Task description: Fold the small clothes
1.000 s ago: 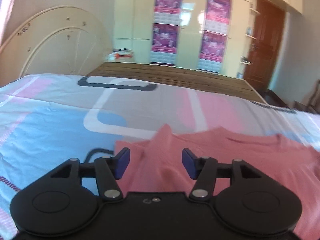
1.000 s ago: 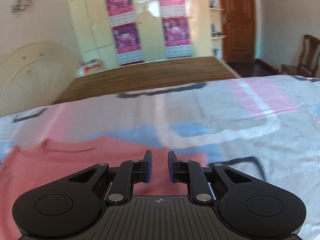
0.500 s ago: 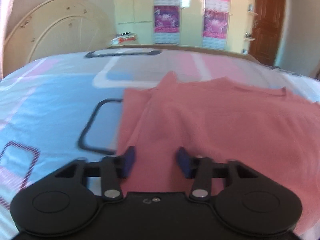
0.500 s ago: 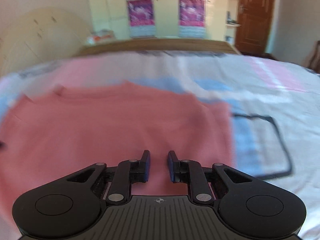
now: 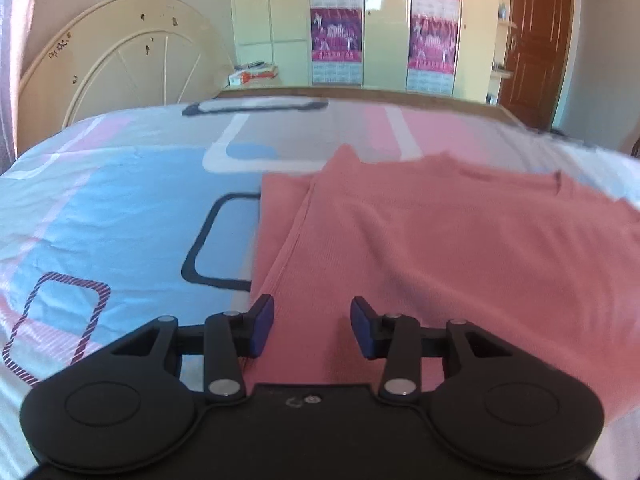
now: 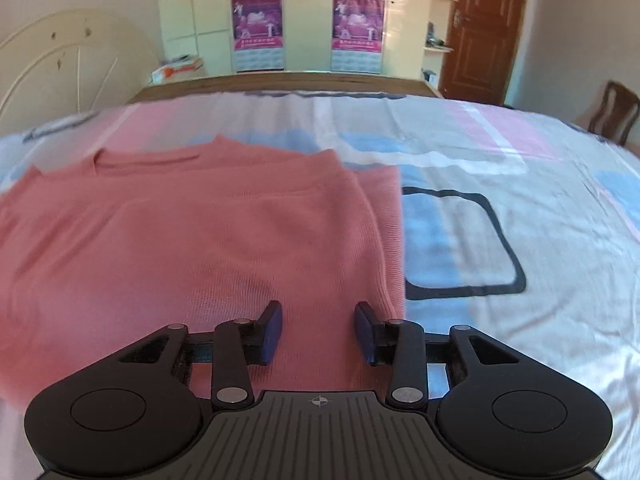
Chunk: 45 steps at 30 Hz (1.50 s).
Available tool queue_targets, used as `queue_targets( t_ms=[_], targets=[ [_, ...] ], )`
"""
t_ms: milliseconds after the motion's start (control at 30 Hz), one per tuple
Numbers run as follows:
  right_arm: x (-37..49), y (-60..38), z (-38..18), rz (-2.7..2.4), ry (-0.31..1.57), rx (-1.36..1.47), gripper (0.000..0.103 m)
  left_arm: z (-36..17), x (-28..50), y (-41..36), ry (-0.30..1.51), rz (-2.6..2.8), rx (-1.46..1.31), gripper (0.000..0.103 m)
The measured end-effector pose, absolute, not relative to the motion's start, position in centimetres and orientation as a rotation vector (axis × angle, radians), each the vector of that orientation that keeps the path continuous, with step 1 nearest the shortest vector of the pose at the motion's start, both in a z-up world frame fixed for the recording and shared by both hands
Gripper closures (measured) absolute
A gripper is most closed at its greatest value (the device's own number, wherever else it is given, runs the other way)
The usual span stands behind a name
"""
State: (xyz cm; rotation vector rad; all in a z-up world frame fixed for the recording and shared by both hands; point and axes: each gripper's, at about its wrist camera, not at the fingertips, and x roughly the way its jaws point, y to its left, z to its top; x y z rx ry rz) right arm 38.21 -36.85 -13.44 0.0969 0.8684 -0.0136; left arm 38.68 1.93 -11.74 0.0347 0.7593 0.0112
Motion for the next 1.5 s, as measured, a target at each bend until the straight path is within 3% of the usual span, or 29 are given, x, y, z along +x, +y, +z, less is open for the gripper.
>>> queue_targets(
  t_ms=[167,467,733,1100,1300,1400,1500],
  targets=[
    [36.8,-35.4,-11.2,0.066,0.837,0.185,0.064,-10.3,37.6,-0.8,0.764,-0.077,-0.009,0.048],
    [35.3,-32.0,-13.0,0.104,0.878,0.106,0.063,-13.7,37.0,-4.4,0.866,-0.131,0.028,0.037],
    [33.1,-34.4,-13.8,0.06,0.89,0.09,0.063,-13.7,36.1,-3.7,0.875,-0.104,0.016,0.037],
    [32.3,-34.3,-14.0,0.016,0.922,0.046,0.062,-13.7,35.3,-2.9,0.903,-0.094,0.013,0.029],
    [32.0,-33.5,-11.4,0.03,0.894,0.148,0.062,-13.4,35.7,-2.5,0.931,-0.111,-0.006,0.026],
    [32.2,-31.9,-10.2,0.059,0.882,0.139,0.059,-12.9,36.0,-2.2,0.941,-0.111,-0.024,0.025],
    [32.9,-29.8,-9.3,0.086,0.862,0.106,0.05,-11.8,35.8,-2.1,0.899,-0.119,-0.027,0.023]
  ],
)
